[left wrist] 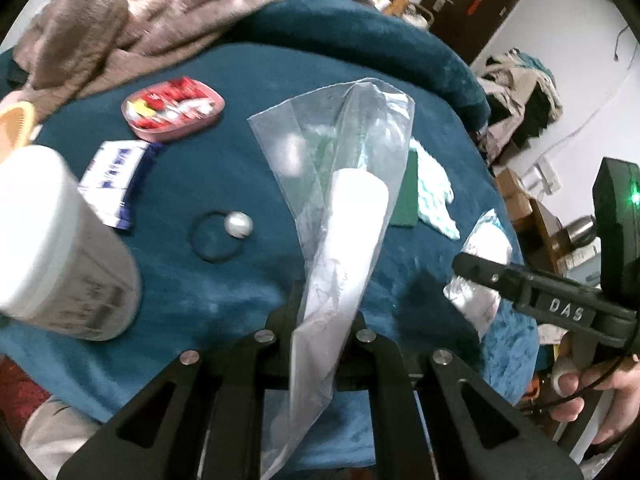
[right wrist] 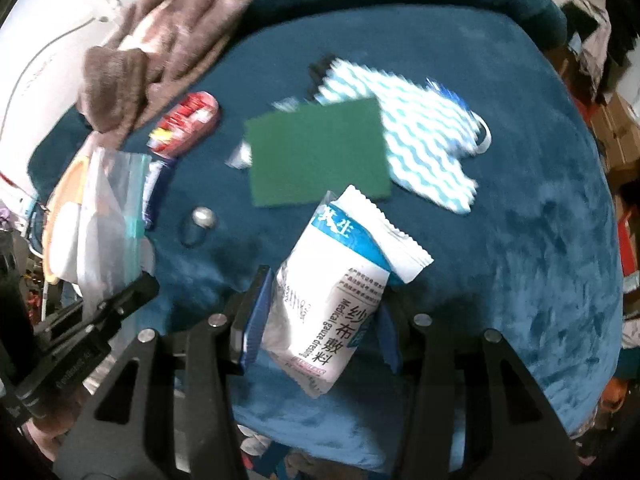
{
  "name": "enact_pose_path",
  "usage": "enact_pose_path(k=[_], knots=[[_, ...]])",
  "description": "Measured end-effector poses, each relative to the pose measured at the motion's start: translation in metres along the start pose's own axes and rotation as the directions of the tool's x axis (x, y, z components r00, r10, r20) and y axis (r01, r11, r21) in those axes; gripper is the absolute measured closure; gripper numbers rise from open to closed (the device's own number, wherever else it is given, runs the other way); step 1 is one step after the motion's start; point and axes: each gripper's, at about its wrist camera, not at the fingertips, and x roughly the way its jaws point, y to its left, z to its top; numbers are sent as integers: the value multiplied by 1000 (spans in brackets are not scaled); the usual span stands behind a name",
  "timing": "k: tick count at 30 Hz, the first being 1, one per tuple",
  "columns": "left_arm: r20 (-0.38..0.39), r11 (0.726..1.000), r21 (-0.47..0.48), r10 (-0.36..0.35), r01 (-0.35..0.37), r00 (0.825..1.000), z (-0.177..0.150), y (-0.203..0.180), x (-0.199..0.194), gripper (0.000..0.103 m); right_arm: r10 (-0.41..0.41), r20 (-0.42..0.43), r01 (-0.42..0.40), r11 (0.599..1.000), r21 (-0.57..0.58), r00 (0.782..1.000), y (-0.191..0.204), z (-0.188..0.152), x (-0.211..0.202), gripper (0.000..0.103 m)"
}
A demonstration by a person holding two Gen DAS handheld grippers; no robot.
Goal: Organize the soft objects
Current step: 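Carry the bag and gauze packet into the orange basket and open both grippers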
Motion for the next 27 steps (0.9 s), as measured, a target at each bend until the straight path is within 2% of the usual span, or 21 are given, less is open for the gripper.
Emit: enact_pose_path(k=[8, 14, 21, 27], knots=[[106, 995, -97, 18, -8, 994, 15, 35, -67, 96, 107, 86, -94, 985, -145, 991, 88, 32, -23, 55], [179, 980, -195, 71, -35, 981, 24, 79, -113, 96, 197, 74, -172, 949, -263, 978, 160, 49, -15, 55], [210, 937, -342, 145, -66, 967, 31, 143, -147, 96, 270, 28, -238, 889, -392, 962, 236, 59, 0, 55], [209, 881, -461, 227, -109, 951, 33, 203, -164, 96, 319, -34, -297, 832, -469, 947, 298, 62, 23, 54]])
